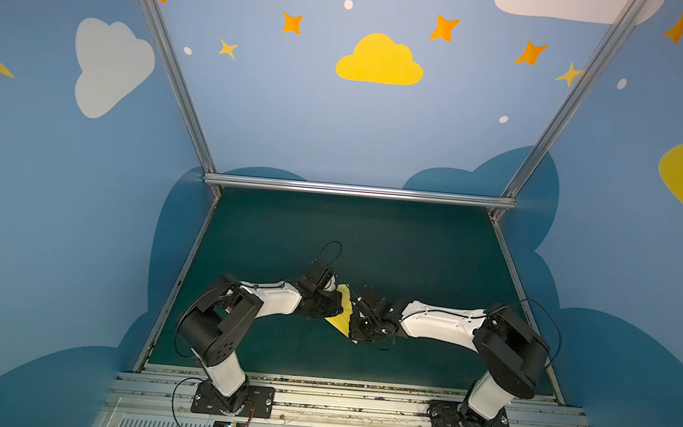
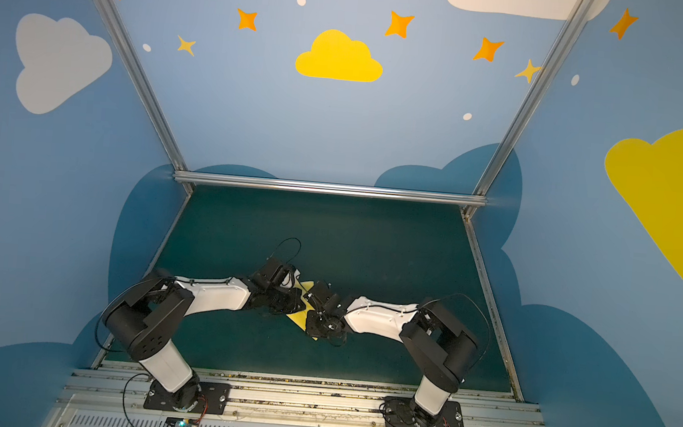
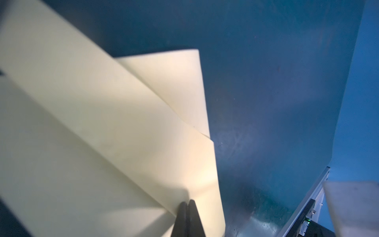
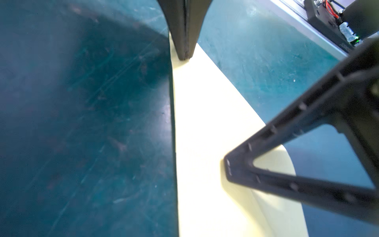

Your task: Fold a paper plane with a square sheet of paper (fold left side to right side)

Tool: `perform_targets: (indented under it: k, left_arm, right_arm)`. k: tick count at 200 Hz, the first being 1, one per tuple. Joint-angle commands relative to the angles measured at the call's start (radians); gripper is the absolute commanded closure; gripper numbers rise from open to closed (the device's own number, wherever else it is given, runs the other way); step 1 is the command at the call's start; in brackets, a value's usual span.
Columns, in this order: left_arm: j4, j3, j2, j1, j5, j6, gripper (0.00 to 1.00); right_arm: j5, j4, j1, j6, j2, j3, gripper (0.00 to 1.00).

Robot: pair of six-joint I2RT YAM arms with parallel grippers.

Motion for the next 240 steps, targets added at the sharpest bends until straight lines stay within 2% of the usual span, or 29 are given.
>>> perform_targets:
  k: [1,109,240]
  left_arm:
    - [-0.093,-0.028,0.021,0.031,-0.09,0.004,0.96]
    - [-0.119,0.047,0.117,0.13,-0.135,-0.01,0.96]
    - [-0.099,0.04,0.181,0.303,-0.137,-0.055,0.96]
  right_arm:
    - [0.014,-0.106,0.014,0.006,0.092,-0.068,1.0]
    - [0.013,-0.113,0.014,0.005,0.084,-0.064,1.0]
    - [0.02,-0.121,0.014,0.006,0.067,-0.068,1.0]
